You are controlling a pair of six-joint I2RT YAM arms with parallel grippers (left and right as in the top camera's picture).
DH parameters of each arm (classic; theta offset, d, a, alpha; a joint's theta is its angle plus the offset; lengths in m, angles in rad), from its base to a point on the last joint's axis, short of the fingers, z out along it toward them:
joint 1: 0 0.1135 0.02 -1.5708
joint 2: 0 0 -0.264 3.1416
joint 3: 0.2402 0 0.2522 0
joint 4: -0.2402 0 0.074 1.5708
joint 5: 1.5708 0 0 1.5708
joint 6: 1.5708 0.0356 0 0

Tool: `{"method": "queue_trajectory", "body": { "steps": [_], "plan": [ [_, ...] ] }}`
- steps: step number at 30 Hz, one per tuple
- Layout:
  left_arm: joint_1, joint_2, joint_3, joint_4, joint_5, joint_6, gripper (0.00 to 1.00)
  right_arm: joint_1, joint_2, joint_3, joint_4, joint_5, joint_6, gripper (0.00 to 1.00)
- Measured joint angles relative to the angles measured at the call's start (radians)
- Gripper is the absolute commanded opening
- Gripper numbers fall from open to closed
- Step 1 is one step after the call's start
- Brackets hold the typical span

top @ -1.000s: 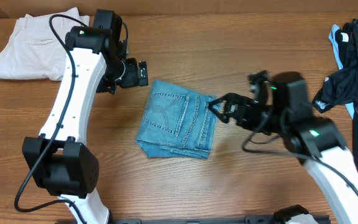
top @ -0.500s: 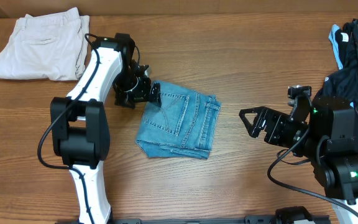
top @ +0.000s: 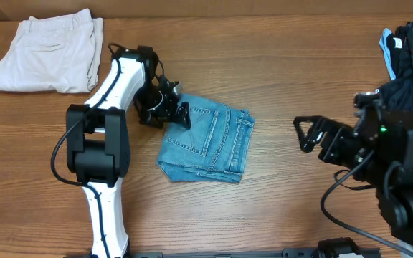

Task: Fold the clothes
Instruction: 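Retract the right gripper and grasp the jeans' left edge with the left gripper, then drag the folded jeans to the upper left onto the beige pants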

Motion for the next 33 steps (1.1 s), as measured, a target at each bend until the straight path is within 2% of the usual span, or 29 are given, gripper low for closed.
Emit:
{"method": "queue_trajectory", "body": {
  "steps": [5, 7, 8, 9, 10, 11, 25, 33],
  "plan": [
    [0.001, 0.009, -0.036, 0.010, 0.103, 0.024, 0.99, -0.001, -0.006, 0.057, -0.002, 0.035, 0.000, 1.00],
    [0.005, 0.004, -0.055, 0.024, 0.134, 0.032, 0.83, -0.001, -0.008, 0.060, -0.006, 0.042, 0.000, 1.00],
    [0.007, 0.003, -0.065, 0.034, 0.145, 0.040, 0.66, -0.001, -0.007, 0.060, -0.008, 0.044, 0.000, 1.00],
    [0.010, 0.004, -0.076, 0.044, 0.158, 0.041, 0.25, -0.001, -0.006, 0.060, -0.008, 0.046, 0.000, 1.00],
    [0.012, 0.006, -0.089, 0.055, 0.169, 0.048, 0.09, -0.001, -0.006, 0.060, -0.008, 0.047, 0.000, 1.00],
    [0.013, 0.011, -0.095, 0.057, 0.182, 0.050, 0.04, -0.001, -0.006, 0.060, -0.008, 0.048, 0.000, 1.00],
    [0.005, 0.032, -0.120, 0.169, 0.253, 0.037, 0.04, -0.001, -0.006, 0.061, -0.101, 0.113, 0.000, 1.00],
    [0.005, 0.048, 0.058, 0.262, 0.109, -0.044, 0.04, -0.001, -0.005, 0.061, -0.116, 0.155, 0.000, 1.00]
  ]
}}
